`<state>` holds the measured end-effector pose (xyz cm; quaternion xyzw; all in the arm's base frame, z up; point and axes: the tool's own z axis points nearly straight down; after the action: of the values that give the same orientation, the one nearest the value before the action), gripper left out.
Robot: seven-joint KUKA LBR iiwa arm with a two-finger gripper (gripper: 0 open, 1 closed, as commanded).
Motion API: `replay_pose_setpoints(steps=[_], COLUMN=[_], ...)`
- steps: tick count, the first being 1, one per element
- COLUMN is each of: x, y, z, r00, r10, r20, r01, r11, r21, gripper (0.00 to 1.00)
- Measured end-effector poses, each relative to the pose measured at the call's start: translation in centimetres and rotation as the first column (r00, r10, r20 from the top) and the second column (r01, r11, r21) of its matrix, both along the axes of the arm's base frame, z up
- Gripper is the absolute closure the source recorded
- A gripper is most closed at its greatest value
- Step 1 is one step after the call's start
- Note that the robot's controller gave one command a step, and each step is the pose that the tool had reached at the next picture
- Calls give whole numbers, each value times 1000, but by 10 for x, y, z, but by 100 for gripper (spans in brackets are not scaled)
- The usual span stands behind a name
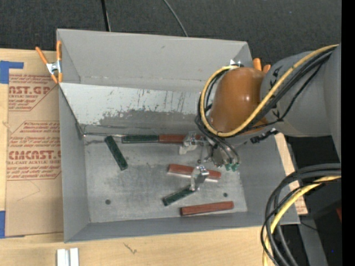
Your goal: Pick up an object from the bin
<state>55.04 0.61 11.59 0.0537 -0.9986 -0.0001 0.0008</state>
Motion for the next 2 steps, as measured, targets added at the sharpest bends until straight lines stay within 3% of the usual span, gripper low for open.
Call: replay_pose_setpoints(steps=[1,2], x=[17,19], y=[-20,-17], z=[0,-40], r00=[988,992], r10=[-152,-124], r20=[8,9], r01=[152,124], r11=[988,992], r21=[2,1], gripper=[0,0])
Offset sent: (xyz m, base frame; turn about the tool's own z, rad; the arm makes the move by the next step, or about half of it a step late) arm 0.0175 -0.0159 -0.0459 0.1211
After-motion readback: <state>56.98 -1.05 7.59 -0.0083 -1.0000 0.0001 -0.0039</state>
